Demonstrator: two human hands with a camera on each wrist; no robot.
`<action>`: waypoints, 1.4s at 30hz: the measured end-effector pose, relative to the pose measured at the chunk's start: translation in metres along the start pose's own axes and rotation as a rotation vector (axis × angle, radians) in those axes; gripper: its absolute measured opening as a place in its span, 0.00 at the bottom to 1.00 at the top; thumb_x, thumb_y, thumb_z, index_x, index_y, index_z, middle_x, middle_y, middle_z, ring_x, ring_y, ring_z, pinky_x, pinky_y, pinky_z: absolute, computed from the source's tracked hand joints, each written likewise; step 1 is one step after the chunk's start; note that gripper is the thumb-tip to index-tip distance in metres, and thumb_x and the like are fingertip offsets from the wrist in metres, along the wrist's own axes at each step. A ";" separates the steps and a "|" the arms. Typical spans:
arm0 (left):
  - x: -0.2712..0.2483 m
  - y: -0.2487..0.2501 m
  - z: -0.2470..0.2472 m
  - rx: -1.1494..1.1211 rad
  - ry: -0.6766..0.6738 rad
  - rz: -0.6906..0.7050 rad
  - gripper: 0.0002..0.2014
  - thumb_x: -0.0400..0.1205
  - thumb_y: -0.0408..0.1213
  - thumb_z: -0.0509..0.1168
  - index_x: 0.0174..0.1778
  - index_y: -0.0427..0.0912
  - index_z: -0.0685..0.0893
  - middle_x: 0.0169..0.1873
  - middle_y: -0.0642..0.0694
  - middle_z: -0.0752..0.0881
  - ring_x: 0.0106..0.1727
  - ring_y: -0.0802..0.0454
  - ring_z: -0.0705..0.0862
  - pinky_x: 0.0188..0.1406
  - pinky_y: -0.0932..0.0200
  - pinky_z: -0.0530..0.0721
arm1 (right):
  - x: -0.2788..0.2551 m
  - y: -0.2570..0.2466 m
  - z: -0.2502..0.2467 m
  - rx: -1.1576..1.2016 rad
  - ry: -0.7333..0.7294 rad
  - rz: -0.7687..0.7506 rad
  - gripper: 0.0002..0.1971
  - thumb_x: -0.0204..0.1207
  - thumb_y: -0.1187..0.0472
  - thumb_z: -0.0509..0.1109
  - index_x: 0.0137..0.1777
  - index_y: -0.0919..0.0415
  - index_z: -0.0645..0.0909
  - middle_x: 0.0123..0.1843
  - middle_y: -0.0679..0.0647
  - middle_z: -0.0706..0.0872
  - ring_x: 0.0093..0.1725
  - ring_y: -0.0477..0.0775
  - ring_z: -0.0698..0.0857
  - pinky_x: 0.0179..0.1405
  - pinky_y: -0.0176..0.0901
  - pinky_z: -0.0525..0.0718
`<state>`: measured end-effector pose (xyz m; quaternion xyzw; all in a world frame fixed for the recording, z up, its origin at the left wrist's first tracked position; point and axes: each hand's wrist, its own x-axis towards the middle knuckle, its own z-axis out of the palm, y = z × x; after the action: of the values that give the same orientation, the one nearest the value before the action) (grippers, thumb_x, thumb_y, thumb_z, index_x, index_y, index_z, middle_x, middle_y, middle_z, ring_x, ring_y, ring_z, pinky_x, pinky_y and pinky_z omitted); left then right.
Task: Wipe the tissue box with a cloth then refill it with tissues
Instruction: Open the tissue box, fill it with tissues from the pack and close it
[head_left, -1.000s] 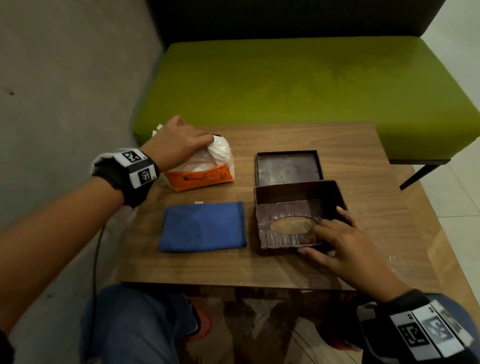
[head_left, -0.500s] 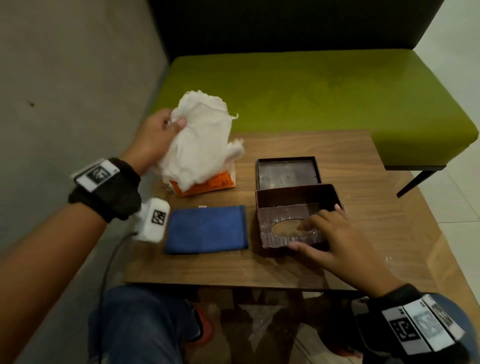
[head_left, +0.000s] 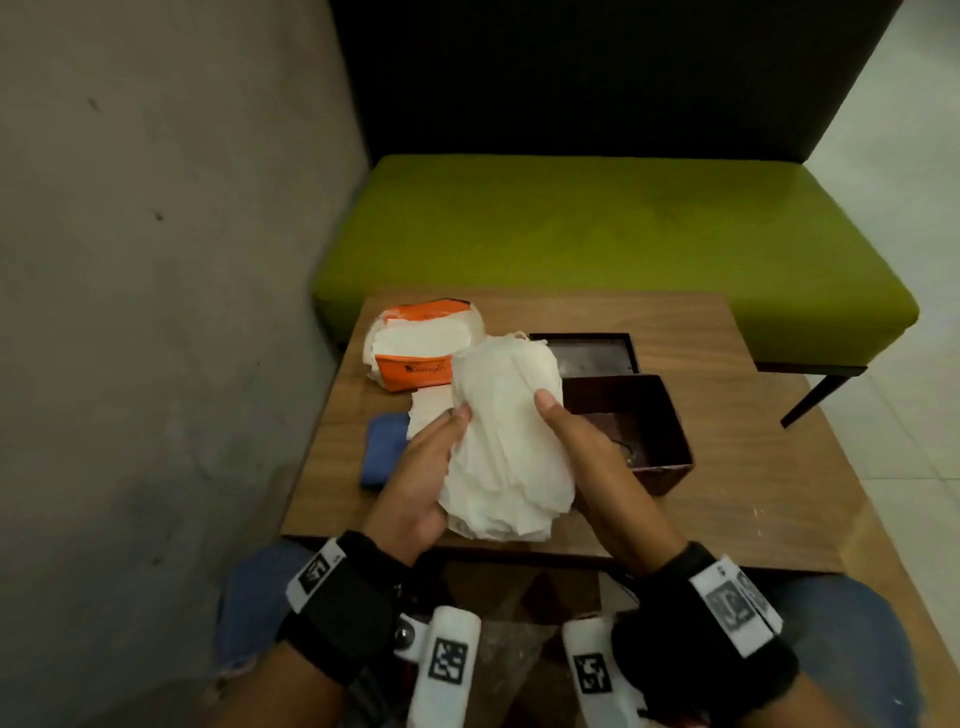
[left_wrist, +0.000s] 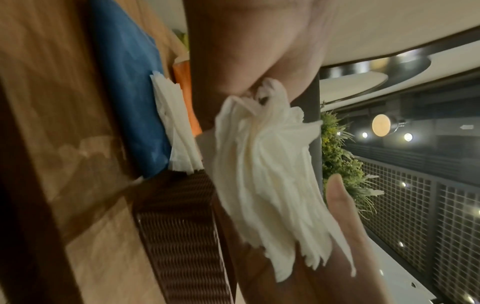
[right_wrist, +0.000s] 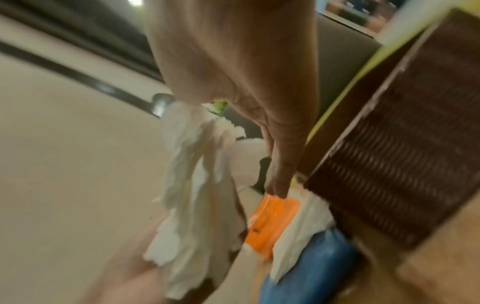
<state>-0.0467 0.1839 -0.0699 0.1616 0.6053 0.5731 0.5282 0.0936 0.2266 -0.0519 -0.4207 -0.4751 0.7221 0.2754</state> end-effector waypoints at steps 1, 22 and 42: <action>-0.005 -0.004 0.003 -0.022 0.004 -0.041 0.16 0.87 0.36 0.53 0.66 0.33 0.77 0.55 0.36 0.85 0.56 0.40 0.83 0.47 0.52 0.85 | -0.002 0.001 0.001 0.118 -0.039 0.058 0.11 0.81 0.46 0.65 0.49 0.51 0.84 0.47 0.45 0.93 0.49 0.42 0.91 0.57 0.44 0.85; -0.031 -0.010 0.003 0.079 -0.122 0.061 0.13 0.80 0.41 0.65 0.61 0.50 0.82 0.57 0.47 0.88 0.60 0.46 0.85 0.65 0.43 0.81 | -0.011 0.018 -0.006 0.268 -0.059 0.059 0.16 0.80 0.51 0.69 0.66 0.52 0.78 0.55 0.53 0.92 0.53 0.55 0.92 0.45 0.48 0.91; -0.035 -0.007 0.010 -0.006 0.136 0.286 0.15 0.80 0.40 0.67 0.62 0.47 0.80 0.56 0.49 0.86 0.59 0.49 0.85 0.61 0.48 0.83 | -0.009 0.023 -0.021 0.259 0.041 0.013 0.11 0.80 0.61 0.68 0.61 0.51 0.81 0.53 0.53 0.92 0.52 0.57 0.91 0.48 0.53 0.90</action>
<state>-0.0222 0.1587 -0.0574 0.2053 0.6090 0.6538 0.3994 0.1160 0.2199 -0.0745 -0.3994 -0.3695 0.7704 0.3322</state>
